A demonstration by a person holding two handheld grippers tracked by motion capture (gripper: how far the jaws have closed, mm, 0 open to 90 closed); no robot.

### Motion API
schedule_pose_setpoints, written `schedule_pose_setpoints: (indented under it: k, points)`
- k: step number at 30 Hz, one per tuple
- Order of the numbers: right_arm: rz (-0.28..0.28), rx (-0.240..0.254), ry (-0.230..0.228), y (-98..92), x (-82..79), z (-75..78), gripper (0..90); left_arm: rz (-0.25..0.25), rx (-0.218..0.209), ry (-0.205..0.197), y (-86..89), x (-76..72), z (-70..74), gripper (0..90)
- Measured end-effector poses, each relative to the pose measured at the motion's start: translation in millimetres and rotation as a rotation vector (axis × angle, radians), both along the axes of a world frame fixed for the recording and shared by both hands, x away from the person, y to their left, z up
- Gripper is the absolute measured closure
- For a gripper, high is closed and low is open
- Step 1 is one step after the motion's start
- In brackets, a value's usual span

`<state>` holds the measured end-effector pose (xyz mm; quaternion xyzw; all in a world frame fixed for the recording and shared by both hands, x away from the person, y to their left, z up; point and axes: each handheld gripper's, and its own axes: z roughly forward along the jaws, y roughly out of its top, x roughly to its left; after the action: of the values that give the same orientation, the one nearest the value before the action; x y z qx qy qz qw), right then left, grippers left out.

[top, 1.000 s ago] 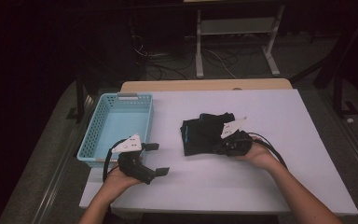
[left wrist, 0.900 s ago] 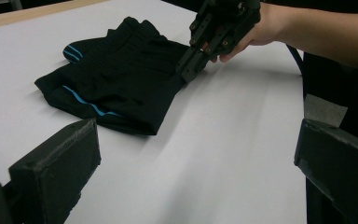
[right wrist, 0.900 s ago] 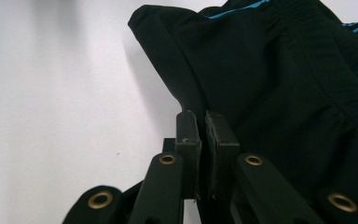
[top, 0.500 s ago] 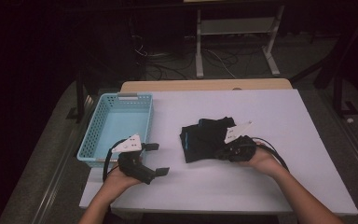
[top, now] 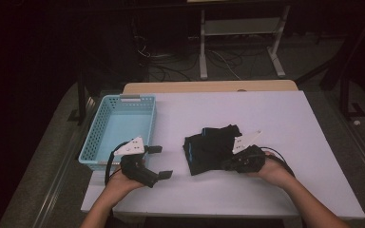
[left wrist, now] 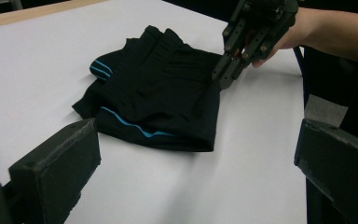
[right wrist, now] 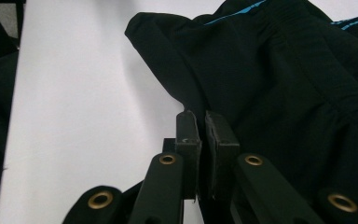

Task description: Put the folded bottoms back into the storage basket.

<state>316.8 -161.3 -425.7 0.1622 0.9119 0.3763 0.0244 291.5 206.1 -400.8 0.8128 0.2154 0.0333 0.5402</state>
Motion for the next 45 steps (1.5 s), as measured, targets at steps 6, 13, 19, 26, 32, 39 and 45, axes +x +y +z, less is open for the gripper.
schedule_pose_setpoints:
  k: [6, 13, 19, 26, 32, 39, 45]
  points:
    - [0.013, 0.011, 0.005, -2.6, -10.7, 0.4, 83.6, 0.003, -0.003, 0.002, -0.1, 0.0, -0.1, 0.1]
    - [0.020, 0.021, 0.020, -5.3, -21.7, -0.1, 83.7, 0.002, -0.001, 0.001, -0.1, 0.0, 0.0, 0.1]
    - [0.026, 0.023, 0.027, -8.4, -31.6, 0.2, 83.7, 0.005, -0.005, 0.004, -0.3, -0.1, -0.1, 0.1]
    - [0.031, 0.029, 0.037, -10.4, -44.1, -1.8, 83.6, 0.005, -0.004, 0.004, -0.3, -0.1, 0.0, 0.1]
    - [0.048, 0.030, 0.043, -8.1, -56.1, -4.3, 83.6, 0.005, -0.002, 0.003, -0.2, -0.1, 0.0, 0.1]
    - [0.061, 0.027, 0.045, -5.9, -61.8, -7.2, 83.5, 0.004, -0.001, 0.001, -0.2, -0.1, -0.1, 0.1]
    - [0.048, 0.051, 0.046, -8.6, -59.6, -7.0, 72.0, 0.003, 0.002, -0.002, -0.2, -0.1, -0.2, 0.1]
